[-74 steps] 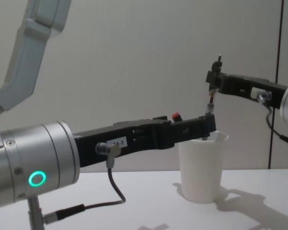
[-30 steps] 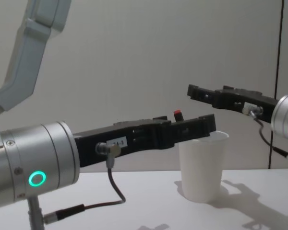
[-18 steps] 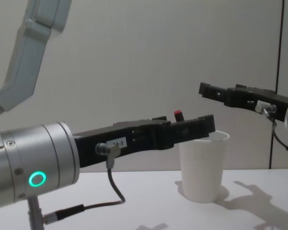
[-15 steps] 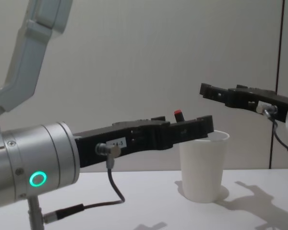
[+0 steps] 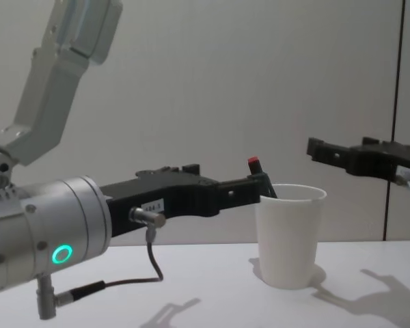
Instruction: Place the pen into the pen holder.
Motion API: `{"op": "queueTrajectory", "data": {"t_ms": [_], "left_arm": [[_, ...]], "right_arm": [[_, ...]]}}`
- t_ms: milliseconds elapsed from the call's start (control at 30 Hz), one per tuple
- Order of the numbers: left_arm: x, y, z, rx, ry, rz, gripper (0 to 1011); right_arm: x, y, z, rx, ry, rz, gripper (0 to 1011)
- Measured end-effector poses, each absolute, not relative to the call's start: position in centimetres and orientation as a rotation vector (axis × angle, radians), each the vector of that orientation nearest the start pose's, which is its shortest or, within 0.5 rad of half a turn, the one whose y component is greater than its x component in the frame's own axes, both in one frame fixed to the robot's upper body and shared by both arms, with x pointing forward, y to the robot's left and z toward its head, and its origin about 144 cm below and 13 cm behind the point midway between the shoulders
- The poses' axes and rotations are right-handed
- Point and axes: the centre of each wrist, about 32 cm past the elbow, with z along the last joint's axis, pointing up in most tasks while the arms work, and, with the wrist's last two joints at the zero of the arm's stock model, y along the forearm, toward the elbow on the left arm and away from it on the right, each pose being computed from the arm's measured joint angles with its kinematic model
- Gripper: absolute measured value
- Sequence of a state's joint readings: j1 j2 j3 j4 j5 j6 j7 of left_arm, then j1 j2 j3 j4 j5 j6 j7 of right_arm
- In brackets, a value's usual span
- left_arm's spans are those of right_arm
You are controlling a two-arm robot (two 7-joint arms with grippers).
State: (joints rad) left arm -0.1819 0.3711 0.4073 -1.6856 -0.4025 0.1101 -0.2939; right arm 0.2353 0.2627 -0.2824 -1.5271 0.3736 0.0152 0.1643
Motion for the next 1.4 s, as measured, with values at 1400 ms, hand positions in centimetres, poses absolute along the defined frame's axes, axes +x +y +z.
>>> {"op": "queueTrajectory", "data": {"t_ms": [1400], "left_arm": [[49.2,19.8,120.4,0.062,-0.268,1.123,1001]], "right_arm": [[44.3,-23.7,118.9,0.025,-0.075,-1.231,1001]]}}
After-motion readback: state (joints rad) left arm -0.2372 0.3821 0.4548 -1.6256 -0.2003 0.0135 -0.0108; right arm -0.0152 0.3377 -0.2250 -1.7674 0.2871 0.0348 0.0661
